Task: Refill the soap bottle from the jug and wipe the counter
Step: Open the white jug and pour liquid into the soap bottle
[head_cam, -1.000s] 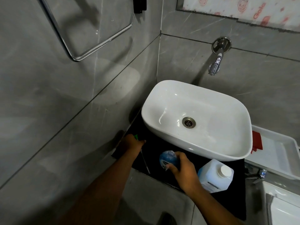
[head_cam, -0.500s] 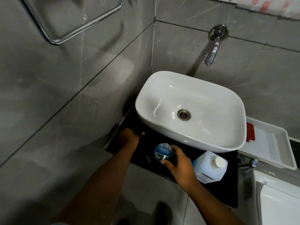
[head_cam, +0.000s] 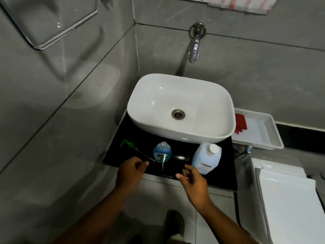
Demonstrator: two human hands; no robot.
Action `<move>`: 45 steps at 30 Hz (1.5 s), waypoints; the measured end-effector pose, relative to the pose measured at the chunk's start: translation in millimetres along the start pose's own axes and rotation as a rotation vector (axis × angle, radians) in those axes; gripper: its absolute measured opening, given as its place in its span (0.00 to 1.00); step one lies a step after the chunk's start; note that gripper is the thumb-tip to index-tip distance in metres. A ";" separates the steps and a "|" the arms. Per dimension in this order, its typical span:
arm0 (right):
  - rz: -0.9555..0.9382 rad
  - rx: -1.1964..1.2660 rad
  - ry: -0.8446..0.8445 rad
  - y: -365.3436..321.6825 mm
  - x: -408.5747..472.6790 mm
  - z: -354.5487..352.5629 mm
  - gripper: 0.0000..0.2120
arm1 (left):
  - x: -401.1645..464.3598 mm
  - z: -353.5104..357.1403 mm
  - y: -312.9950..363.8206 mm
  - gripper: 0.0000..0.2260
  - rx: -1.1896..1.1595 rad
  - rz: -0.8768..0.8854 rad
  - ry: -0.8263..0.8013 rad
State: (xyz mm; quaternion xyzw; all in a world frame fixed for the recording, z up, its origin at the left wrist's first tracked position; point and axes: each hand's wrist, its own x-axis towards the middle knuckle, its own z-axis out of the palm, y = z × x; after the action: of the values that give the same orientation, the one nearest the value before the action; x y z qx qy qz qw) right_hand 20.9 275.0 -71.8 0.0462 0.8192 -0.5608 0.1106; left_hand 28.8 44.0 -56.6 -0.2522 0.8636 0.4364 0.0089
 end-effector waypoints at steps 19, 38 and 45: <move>-0.096 0.090 0.018 -13.5 40.8 -103.9 0.44 | -3.5 73.5 181.9 0.17 0.281 1.014 -0.288; -0.179 -0.004 0.004 -7.9 46.6 -112.6 0.36 | -35.6 71.3 150.3 0.13 0.011 0.635 0.051; -0.209 0.005 -0.013 -10.7 47.0 -108.1 0.35 | -29.4 78.7 170.6 0.24 0.184 0.947 -0.278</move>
State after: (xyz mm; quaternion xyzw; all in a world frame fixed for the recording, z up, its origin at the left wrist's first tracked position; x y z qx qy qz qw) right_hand -40.9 369.2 -35.5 -0.0428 0.8173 -0.5717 0.0569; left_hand -37.3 200.2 29.5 0.2299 0.9089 0.3438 -0.0529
